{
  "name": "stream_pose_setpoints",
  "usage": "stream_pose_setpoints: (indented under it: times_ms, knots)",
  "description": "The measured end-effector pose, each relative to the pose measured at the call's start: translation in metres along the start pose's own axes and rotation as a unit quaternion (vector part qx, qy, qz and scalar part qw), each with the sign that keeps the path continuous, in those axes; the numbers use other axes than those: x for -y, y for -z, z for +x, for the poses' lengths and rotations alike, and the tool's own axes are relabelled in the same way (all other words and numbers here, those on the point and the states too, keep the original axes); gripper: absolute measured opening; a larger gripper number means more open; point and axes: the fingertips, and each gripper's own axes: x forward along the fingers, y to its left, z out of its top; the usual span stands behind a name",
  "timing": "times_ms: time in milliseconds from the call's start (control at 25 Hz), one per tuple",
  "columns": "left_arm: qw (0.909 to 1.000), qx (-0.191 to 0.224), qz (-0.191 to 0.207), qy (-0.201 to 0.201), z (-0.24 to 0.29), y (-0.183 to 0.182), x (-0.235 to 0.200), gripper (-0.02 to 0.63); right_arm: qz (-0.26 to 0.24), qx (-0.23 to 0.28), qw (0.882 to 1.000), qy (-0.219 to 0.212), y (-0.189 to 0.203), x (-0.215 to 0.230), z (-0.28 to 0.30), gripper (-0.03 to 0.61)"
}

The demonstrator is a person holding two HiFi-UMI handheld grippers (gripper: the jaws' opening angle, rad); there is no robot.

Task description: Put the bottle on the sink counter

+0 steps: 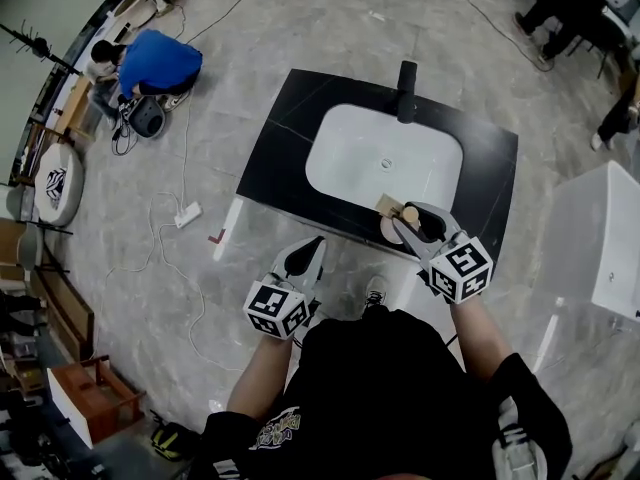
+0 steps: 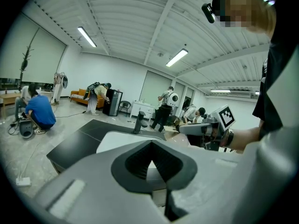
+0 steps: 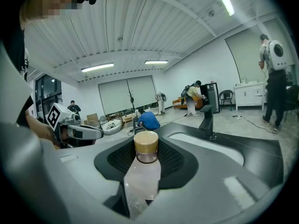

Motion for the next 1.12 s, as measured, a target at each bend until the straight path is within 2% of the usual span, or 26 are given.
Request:
stream_pose_setpoints:
  times_ms: [520, 840, 1120]
  knots:
    - [0.9999, 0.0, -0.01, -0.005, 0.002, -0.001, -0.032, 0.001, -0.007, -0.015, 1.0, -0.012, -0.005, -0.002, 0.035, 0.167]
    - [0.9988, -0.015, -0.002, 0.046, 0.025, -0.007, -0.069, 0.001, -0.016, -0.015, 1.0, 0.016, -0.016, -0.002, 0.073, 0.167]
    - [0.9963, -0.024, 0.008, 0.083, 0.045, -0.03, -0.115, 0.001, -0.006, -0.013, 0.999, 0.048, -0.034, 0.004, 0.118, 0.167]
